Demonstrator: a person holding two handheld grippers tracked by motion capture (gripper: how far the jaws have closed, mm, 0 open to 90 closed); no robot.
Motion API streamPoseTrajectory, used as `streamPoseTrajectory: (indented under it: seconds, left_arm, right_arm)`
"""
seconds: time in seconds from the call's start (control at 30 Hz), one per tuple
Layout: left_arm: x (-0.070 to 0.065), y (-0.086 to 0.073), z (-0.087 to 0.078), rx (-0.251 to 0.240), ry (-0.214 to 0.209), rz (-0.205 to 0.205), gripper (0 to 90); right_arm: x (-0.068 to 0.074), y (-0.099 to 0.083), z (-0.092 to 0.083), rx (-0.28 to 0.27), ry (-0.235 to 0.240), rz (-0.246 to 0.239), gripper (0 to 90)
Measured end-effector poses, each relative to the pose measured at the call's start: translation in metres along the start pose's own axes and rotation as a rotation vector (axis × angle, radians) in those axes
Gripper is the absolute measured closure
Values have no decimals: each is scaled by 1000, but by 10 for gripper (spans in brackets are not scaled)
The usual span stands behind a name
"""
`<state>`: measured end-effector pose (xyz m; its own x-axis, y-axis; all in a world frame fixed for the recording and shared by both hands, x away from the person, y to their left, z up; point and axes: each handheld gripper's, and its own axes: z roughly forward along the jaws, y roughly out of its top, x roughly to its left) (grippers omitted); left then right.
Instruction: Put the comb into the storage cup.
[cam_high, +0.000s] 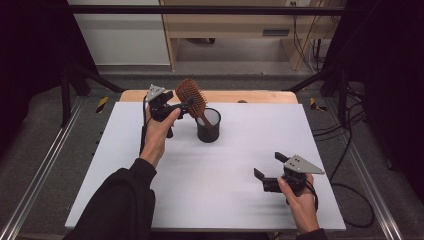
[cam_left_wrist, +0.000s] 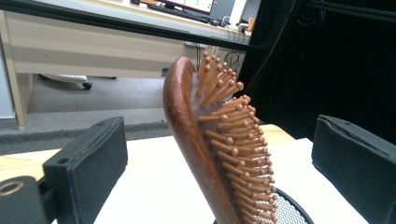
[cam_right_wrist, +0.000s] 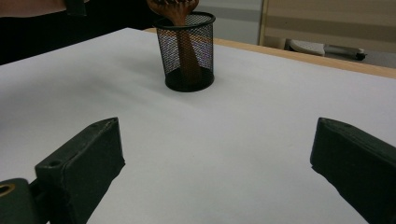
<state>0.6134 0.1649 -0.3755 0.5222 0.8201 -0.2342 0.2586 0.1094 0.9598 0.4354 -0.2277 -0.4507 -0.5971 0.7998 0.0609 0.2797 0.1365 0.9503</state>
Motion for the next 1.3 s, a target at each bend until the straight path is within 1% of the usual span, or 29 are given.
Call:
streamPoseTrajectory:
  seconds: [0.1, 0.23, 0.33, 0.47, 0.7, 0.8, 0.9, 1.1, 1.23, 1.3]
  left_arm:
    - [0, 0, -4, -9, 1, -3, 40]
    - [-3, -1, -8, -7, 1, 10, 40]
    - [-3, -2, -11, -7, 6, 8, 40]
    - [-4, -4, -17, 0, 2, 12, 37]
    - [-4, -4, -29, -7, -5, 14, 37]
    - [-4, -6, -36, -8, 3, 10, 37]
    - [-5, -7, -47, -14, 2, 21, 37]
    - [-9, -11, -66, 0, 11, 35, 34]
    - [-13, -10, -78, 4, -1, 51, 33]
    - [-15, -9, -82, 0, -7, 49, 32]
  right_arm:
    - [0, 0, 0, 0, 0, -1, 28]
    - [0, 0, 1, -1, 2, -1, 28]
    - [0, 0, 1, 0, 3, -1, 28]
    - [1, -2, 2, 7, 2, 5, 28]
    - [1, -3, 4, 17, 1, 6, 28]
    - [1, -3, 4, 17, -1, 4, 29]
    - [1, -2, 4, 14, -2, -2, 28]
    - [5, 0, 1, 9, 10, -11, 29]
    - [5, 1, 1, 8, 10, -14, 28]
    - [4, 0, 1, 9, 10, -12, 29]
